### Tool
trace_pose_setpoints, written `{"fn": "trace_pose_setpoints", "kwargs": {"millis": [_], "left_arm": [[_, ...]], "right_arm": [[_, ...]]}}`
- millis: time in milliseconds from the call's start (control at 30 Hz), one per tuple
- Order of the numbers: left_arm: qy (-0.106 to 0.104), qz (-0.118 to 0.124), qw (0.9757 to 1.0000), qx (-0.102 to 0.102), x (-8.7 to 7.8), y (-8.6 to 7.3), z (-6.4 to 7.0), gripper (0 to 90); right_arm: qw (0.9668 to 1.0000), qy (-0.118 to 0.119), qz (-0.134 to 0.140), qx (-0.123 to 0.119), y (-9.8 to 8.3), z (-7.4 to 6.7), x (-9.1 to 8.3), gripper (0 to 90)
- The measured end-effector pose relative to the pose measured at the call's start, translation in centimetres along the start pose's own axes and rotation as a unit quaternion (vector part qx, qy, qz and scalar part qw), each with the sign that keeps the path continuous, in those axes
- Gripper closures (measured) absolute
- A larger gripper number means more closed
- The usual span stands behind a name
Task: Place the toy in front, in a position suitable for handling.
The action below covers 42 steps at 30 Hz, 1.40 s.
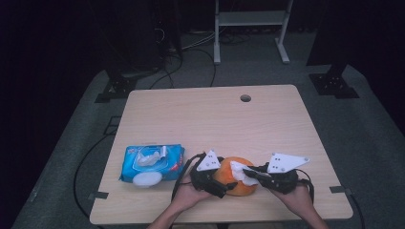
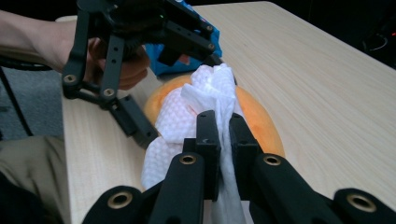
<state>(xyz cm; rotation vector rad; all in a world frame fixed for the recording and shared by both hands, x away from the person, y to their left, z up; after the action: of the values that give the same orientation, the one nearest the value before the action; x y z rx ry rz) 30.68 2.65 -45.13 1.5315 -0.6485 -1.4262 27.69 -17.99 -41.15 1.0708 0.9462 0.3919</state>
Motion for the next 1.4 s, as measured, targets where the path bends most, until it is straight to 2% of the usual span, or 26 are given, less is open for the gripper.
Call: {"fn": "trace_pose_setpoints", "kwargs": {"millis": [67, 100, 167, 267, 300, 333, 400, 467, 533, 600, 667, 700, 733, 767, 867, 900, 967, 1067, 1133, 1167, 1233, 1300, 1333, 1400], "left_arm": [[0.007, 0.002, 0.9997, 0.022, -0.2, -0.1, 0.2, 24.1], [0.012, 0.005, 0.9996, 0.026, -0.3, -0.1, 0.3, 26.4], [0.016, 0.008, 0.9996, 0.024, -0.3, -0.2, 0.3, 27.4], [0.018, 0.015, 0.9996, 0.013, -0.5, -0.2, 0.1, 27.8], [0.019, 0.016, 0.9996, 0.013, -0.5, -0.2, 0.1, 28.0], [0.021, 0.017, 0.9995, 0.014, -0.4, -0.2, 0.1, 28.4], [0.026, 0.021, 0.9993, 0.017, -0.3, -0.2, 0.2, 28.9], [0.035, 0.023, 0.999, 0.018, -0.3, -0.2, 0.3, 29.1], [0.048, 0.028, 0.9984, 0.014, -0.5, -0.3, 0.1, 29.5], [0.051, 0.031, 0.9982, 0.008, -0.7, -0.4, -0.1, 29.5], [0.056, 0.032, 0.9979, 0.006, -0.9, -0.5, -0.3, 29.4], [0.056, 0.032, 0.9979, 0.005, -0.9, -0.5, -0.3, 29.3], [0.056, 0.033, 0.9979, 0.004, -0.9, -0.5, -0.3, 29.2], [0.056, 0.034, 0.9978, 0.006, -0.8, -0.4, -0.3, 29.1], [0.057, 0.035, 0.9977, 0.014, -0.4, -0.3, 0.1, 28.4], [0.057, 0.031, 0.9977, 0.02, -0.4, -0.3, 0.2, 28.1], [0.056, 0.028, 0.9977, 0.025, -0.3, -0.4, 0.4, 26.7], [0.048, 0.025, 0.9982, 0.026, -0.4, -0.4, 0.4, 21.8], [0.03, 0.024, 0.999, 0.024, -0.5, -0.3, 0.4, 13.1], [0.025, 0.025, 0.9992, 0.019, -0.7, -0.3, 0.4, 11.7], [0.023, 0.028, 0.9993, 0.013, -0.8, -0.2, 0.3, 12.4], [0.031, 0.027, 0.9989, 0.023, -0.9, -0.3, 0.4, 19.4], [0.033, 0.027, 0.9988, 0.026, -0.9, -0.3, 0.4, 23.2], [0.038, 0.032, 0.9981, 0.035, -0.7, -0.2, 0.7, 25.9]], "right_arm": [[1.0, 0.003, 0.0, 0.009, -0.2, 0.5, -0.1, 84.9], [0.9997, 0.008, -0.001, 0.023, -0.4, 0.9, -0.2, 84.9], [0.9988, 0.006, -0.002, 0.048, -1.0, 1.9, -0.4, 84.9], [0.9966, -0.02, -0.025, 0.076, -2.2, 3.4, -0.8, 85.0], [0.9962, -0.02, -0.022, 0.082, -2.3, 3.6, -0.9, 84.9], [0.9954, -0.011, -0.007, 0.095, -2.2, 3.6, -1.1, 84.9], [0.9955, 0.004, 0.017, 0.093, -1.4, 3.1, -1.3, 84.9], [0.996, 0.014, 0.023, 0.085, -0.7, 2.5, -1.1, 84.9], [0.9975, 0.013, 0.009, 0.069, -0.9, 2.1, -0.6, 84.8], [0.9964, 0.015, -0.003, 0.083, -1.7, 2.6, -0.3, 84.8], [0.9954, 0.002, -0.022, 0.093, -2.4, 3.3, -0.2, 84.9], [0.9944, -0.001, -0.027, 0.102, -2.7, 3.6, -0.3, 84.9], [0.9933, 0.003, -0.02, 0.114, -2.6, 3.7, -0.4, 84.8], [0.9934, 0.007, -0.008, 0.114, -2.3, 3.7, -0.6, 84.8], [0.9945, 0.018, 0.02, 0.101, -0.9, 2.9, -0.6, 84.7], [0.9951, 0.02, 0.02, 0.095, -0.7, 2.7, -0.4, 84.8], [0.9962, 0.02, 0.004, 0.084, -0.8, 2.4, 0.1, 84.7], [0.9941, 0.029, -0.006, 0.105, -1.8, 2.9, 0.1, 84.7], [0.9927, 0.03, -0.017, 0.115, -2.4, 3.3, -0.1, 84.7], [0.992, 0.03, -0.021, 0.121, -2.6, 3.4, -0.2, 84.8], [0.9921, 0.025, -0.026, 0.12, -2.8, 3.5, -0.3, 84.7], [0.9926, 0.014, -0.029, 0.117, -2.5, 3.5, -0.5, 84.8], [0.994, 0.008, -0.015, 0.108, -2.0, 3.2, -0.8, 84.7], [0.9956, 0.019, 0.013, 0.091, -0.8, 2.5, -1.1, 84.7]]}}
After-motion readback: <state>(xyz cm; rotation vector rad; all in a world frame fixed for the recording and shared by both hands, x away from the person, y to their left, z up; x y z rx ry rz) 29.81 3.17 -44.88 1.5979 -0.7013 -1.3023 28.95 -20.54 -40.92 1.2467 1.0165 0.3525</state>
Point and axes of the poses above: each handheld gripper's, and its own axes: x roughly forward along the jaws, y roughly out of its top, z roughly to its right, the point moved 3 cm from there along x, roughly forward along the jaws, and after that the axes turned 8 degrees about -y, right-handed, at the moved point
